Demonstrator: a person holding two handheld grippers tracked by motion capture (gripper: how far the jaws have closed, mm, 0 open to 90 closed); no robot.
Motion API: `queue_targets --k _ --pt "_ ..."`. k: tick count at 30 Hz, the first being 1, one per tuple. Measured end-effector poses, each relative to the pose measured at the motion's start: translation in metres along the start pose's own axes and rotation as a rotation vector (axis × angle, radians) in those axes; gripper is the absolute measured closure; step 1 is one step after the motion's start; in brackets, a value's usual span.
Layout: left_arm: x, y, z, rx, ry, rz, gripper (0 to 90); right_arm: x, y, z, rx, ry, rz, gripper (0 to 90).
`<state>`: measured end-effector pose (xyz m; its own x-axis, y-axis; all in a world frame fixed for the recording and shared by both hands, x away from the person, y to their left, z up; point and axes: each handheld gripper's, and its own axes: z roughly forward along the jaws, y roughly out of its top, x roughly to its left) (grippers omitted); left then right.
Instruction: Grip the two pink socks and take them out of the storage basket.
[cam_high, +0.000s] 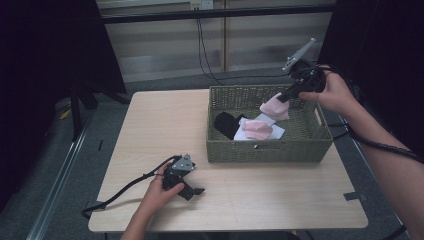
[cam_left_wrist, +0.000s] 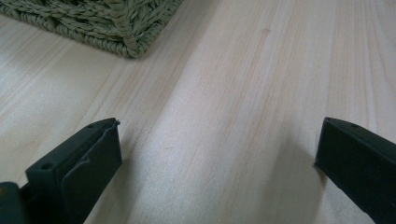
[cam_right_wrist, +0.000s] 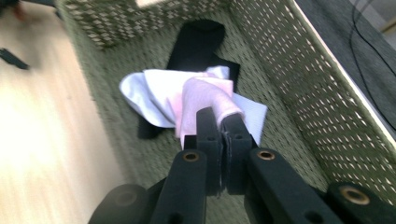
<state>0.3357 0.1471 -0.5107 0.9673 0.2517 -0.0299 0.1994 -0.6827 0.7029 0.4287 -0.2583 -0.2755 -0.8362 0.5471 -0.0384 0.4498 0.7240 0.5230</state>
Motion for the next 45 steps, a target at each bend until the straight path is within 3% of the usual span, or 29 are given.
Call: queue_targets --k 16,26,34,45 --pt "0.0 0.0 0.0 0.0 0.0 0.0 0.0 0.018 0.003 -0.026 0.018 0.074 -0.048 87.8" --pt "0.0 0.0 0.0 -0.001 0.0 -0.001 0.0 0.045 0.011 -0.043 -0.036 0.118 -0.14 87.6" --pt "0.0 0.0 0.0 0.0 -0.001 0.0 0.0 0.065 0.014 -0.047 -0.076 0.178 -0.191 87.3" --pt "0.0 0.0 0.0 0.005 0.001 -0.001 0.0 0.091 0.017 -0.041 -0.081 0.256 -0.244 86.8"
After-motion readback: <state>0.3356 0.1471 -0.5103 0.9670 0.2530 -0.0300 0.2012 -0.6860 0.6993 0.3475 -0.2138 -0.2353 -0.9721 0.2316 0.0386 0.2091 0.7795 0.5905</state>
